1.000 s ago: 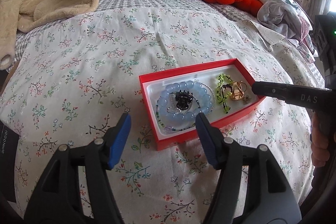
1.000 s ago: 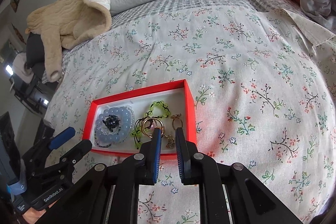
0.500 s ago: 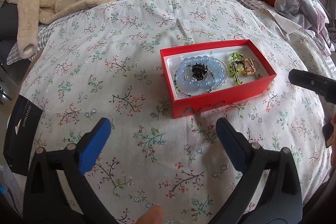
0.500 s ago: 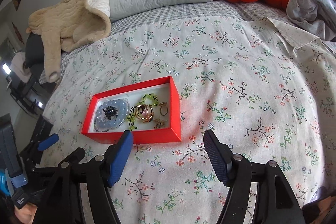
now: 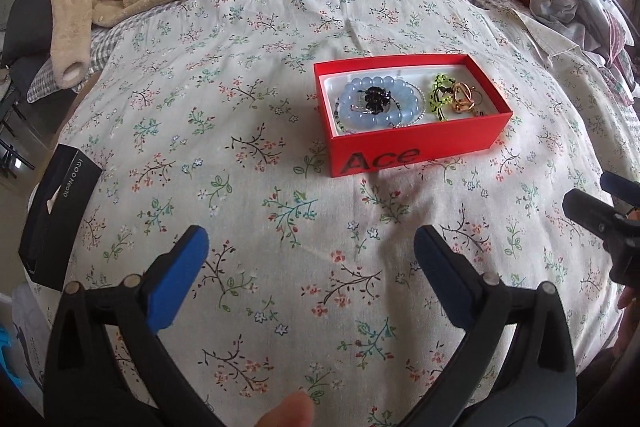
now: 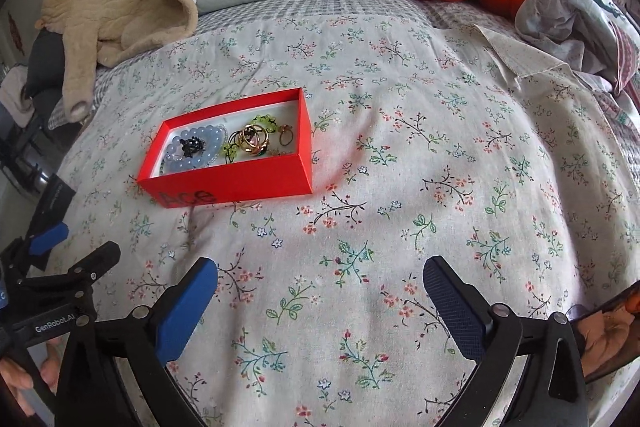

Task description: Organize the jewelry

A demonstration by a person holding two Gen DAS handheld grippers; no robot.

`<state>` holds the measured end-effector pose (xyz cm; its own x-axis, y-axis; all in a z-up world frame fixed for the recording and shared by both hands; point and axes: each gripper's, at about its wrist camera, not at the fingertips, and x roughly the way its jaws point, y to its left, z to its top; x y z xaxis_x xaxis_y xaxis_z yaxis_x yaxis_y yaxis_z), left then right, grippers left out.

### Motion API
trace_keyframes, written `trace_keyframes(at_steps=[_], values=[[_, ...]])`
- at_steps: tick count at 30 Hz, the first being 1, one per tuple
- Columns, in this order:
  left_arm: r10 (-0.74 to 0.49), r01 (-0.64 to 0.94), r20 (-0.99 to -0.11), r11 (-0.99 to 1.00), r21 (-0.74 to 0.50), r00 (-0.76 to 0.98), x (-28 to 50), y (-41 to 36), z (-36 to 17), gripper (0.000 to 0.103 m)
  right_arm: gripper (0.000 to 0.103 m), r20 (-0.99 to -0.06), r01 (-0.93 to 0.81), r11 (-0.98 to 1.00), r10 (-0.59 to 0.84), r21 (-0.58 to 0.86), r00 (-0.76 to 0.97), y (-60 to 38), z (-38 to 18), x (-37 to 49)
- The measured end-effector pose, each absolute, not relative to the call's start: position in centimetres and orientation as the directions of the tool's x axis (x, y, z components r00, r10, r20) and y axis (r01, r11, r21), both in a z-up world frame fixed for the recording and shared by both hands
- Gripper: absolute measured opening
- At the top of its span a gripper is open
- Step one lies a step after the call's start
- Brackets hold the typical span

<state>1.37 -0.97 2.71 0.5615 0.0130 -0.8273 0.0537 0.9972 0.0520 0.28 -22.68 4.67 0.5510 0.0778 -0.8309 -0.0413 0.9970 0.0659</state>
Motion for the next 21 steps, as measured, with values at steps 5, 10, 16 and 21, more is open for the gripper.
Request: trace_keyframes(at_steps=[5, 10, 16, 21], values=[[0.013, 0.048, -0.831, 0.998, 0.048, 0.556, 1.3, -1.1, 2.5, 0.102, 0.103, -0.836, -0.054, 0.996, 0.084, 0.065, 0.542, -22.2, 4.5, 0.2], [0.01, 0.049, -0.839, 0.998, 0.044, 0.543, 1.4, -1.2, 2.1, 0.102, 0.103, -0.843, -0.066, 0.996, 0.081, 0.054, 0.532, -21.6, 4.1, 0.5], [0.011, 0.052, -0.843, 0.998, 0.046, 0.538, 1.6, -1.4, 1.9, 0.102, 0.103, -0.849, -0.069, 0.997, 0.076, 0.047, 0.523, -21.3, 3.8, 0.8], [0.004, 0.049, -0.851, 0.998, 0.035, 0.525, 1.7, -1.4, 1.6, 0.102, 0.103, -0.854, -0.068, 0.997, 0.069, 0.04, 0.516, -21.1, 3.5, 0.9]])
